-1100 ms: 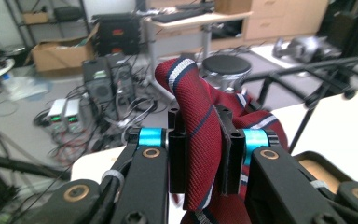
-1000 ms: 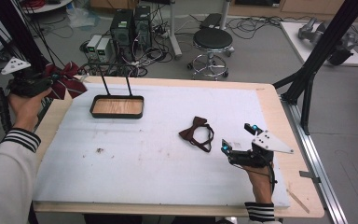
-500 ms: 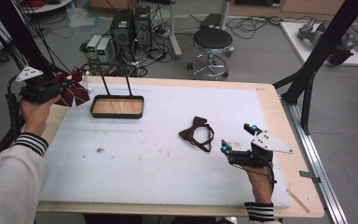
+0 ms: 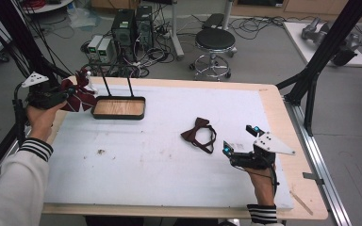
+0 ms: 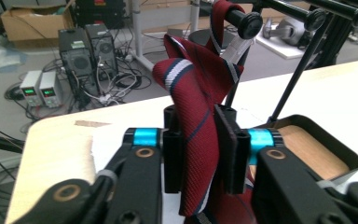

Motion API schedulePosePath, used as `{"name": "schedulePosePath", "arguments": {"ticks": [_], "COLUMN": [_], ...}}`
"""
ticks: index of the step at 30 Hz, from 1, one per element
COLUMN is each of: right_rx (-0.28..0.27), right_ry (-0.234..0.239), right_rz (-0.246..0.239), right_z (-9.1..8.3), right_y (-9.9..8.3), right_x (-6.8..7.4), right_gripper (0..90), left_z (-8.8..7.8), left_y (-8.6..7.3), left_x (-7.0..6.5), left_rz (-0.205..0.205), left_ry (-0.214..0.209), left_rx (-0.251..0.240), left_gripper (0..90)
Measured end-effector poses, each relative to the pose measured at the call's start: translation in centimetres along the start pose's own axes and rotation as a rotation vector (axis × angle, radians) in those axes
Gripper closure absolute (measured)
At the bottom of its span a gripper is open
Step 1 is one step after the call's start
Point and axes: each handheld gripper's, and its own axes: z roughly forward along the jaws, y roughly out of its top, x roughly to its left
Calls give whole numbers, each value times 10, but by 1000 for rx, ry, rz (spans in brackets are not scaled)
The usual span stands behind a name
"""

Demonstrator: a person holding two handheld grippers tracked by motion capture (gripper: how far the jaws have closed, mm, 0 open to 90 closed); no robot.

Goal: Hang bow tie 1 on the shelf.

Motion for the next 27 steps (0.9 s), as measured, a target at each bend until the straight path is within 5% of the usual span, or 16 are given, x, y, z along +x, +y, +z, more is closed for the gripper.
{"name": "schedulePosePath", "arguments": {"ticks": [3, 8, 11, 18, 27], "right_rx": [-1, -6, -6, -13, -19], "right_ry": [0, 2, 2, 3, -6], "right_rz": [-4, -3, 3, 2, 20], "right_z": [0, 0, 0, 0, -3], "right_y": [0, 0, 0, 0, -1], "right_x": [0, -1, -1, -1, -4], "right_gripper": [7, 7, 7, 7, 7], "left_z": [0, 1, 0, -13, -34], "left_y": [0, 0, 0, 1, -3], "left_x": [0, 0, -2, -11, -38], "left_rz": [-14, -20, -25, -17, 13], "left_ry": [-14, -46, -54, -103, -235], "left_rx": [9, -5, -3, -58, -154], "left_gripper": [623, 271, 153, 147, 147]}}
